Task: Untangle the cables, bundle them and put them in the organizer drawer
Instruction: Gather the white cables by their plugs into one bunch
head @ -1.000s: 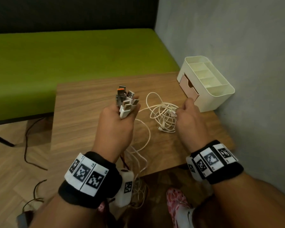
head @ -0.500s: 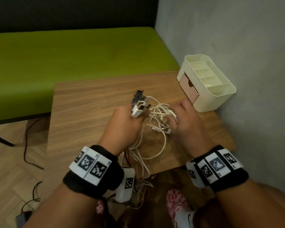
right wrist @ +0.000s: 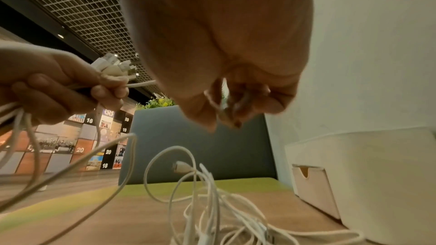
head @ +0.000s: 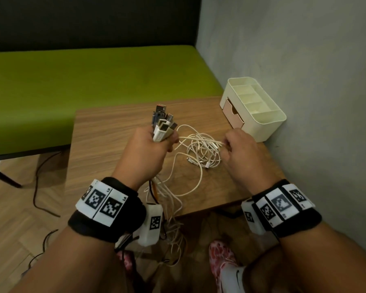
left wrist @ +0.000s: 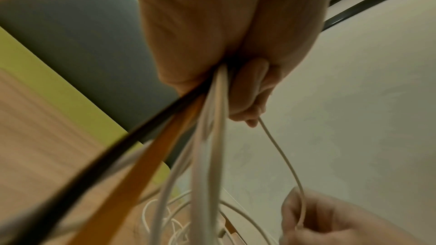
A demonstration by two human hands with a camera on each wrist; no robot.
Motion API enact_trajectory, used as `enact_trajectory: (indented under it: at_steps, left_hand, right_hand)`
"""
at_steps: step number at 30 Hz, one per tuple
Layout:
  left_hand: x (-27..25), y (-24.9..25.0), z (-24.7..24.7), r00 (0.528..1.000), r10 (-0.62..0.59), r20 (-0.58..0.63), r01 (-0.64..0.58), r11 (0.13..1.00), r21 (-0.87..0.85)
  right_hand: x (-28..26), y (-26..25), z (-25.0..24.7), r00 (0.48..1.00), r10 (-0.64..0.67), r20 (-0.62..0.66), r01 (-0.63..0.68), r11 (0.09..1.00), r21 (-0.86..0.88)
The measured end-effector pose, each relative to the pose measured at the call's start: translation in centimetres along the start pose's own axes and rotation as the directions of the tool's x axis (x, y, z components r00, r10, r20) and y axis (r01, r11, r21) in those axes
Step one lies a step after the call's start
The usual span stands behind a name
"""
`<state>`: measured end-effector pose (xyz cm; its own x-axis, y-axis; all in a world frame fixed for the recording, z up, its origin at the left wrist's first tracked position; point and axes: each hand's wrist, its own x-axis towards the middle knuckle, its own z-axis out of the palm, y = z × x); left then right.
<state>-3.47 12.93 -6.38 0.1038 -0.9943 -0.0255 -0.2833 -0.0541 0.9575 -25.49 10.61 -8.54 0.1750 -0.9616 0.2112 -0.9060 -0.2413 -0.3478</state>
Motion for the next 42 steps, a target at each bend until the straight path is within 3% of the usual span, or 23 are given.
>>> enact_trajectory:
  at_steps: [3, 6, 10, 13, 16, 19, 23, 25, 27, 29, 31, 33, 35, 37, 40, 42]
  left_hand:
    - [-1.3, 0.9, 0.6, 0.995, -0.006, 0.098, 0.006, 1.0, 0.002]
    - [-2.5, 1.4, 1.3, 0.988, -0.027, 0.154, 0.022, 0.999, 0.029]
    - [-4.9, 2.0, 2.6, 0.978, -0.046, 0.204, 0.05, 0.999, -0.015]
    - [-7.2, 3.1, 3.4, 0.952, -0.055, 0.301, 0.131, 0.962, -0.238]
    - [-8.8, 4.5, 3.6, 0.915, -0.038, 0.402, 0.206, 0.9, -0.384]
    - [-9.3, 5.4, 3.5, 0.941, -0.018, 0.339, 0.107, 0.964, -0.245]
    - [-8.0, 5.0, 2.5, 0.992, -0.02, 0.126, 0.046, 0.977, -0.209]
    - [-7.3, 4.4, 2.0, 0.994, -0.029, 0.11, 0.048, 0.984, -0.173]
    - [-6.8, 3.7, 2.0, 0.993, -0.029, 0.112, 0.042, 0.992, -0.118]
    - [-6.4, 2.8, 2.3, 0.989, -0.03, 0.146, 0.039, 0.997, -0.064]
    - [-5.9, 1.9, 2.8, 0.976, -0.041, 0.216, 0.053, 0.997, -0.052]
    - [-5.5, 1.3, 3.3, 0.959, -0.049, 0.28, 0.094, 0.984, -0.152]
    - [-4.6, 1.2, 3.7, 0.954, -0.052, 0.296, 0.122, 0.968, -0.222]
    - [-3.2, 1.2, 3.6, 0.96, -0.058, 0.275, 0.115, 0.974, -0.196]
    - [-1.0, 1.0, 2.9, 0.971, -0.023, 0.239, 0.021, 1.0, 0.012]
    - [-0.8, 0.1, 2.9, 0.97, -0.04, 0.241, 0.027, 0.998, 0.058]
  right_hand:
    - [-1.2, 0.2, -1.4, 0.961, 0.065, 0.271, -0.046, 0.996, -0.076]
    - [-2.9, -0.3, -2.7, 0.912, 0.055, 0.406, -0.096, 0.992, 0.081]
    - [-5.4, -1.2, -4.9, 0.918, -0.015, 0.396, -0.123, 0.939, 0.32]
    - [-8.0, -2.2, -6.4, 0.927, -0.085, 0.366, -0.141, 0.824, 0.549]
    - [-10.0, -2.7, -7.0, 0.898, -0.137, 0.419, -0.165, 0.776, 0.609]
    - [-11.0, -1.9, -7.6, 0.859, -0.021, 0.511, -0.264, 0.836, 0.48]
    - [-11.5, -0.5, -7.9, 0.733, 0.167, 0.659, -0.436, 0.859, 0.269]
    - [-11.2, -0.1, -7.9, 0.761, 0.197, 0.618, -0.37, 0.914, 0.163]
    - [-10.5, 0.1, -7.7, 0.865, 0.192, 0.464, -0.284, 0.949, 0.137]
    - [-9.8, -0.2, -7.4, 0.946, 0.13, 0.298, -0.213, 0.94, 0.267]
    - [-9.1, -0.9, -6.9, 0.974, 0.046, 0.221, -0.138, 0.897, 0.419]
    - [-8.2, -1.7, -6.0, 0.967, -0.027, 0.253, -0.113, 0.845, 0.523]
    - [-7.3, -2.6, -4.6, 0.914, -0.077, 0.398, -0.164, 0.827, 0.537]
    - [-6.9, -2.7, -2.3, 0.832, -0.092, 0.547, -0.181, 0.888, 0.423]
    - [-7.2, -2.1, 0.5, 0.717, -0.094, 0.691, -0.075, 0.975, 0.21]
    - [-7.4, -1.7, 0.9, 0.597, -0.088, 0.798, -0.198, 0.947, 0.253]
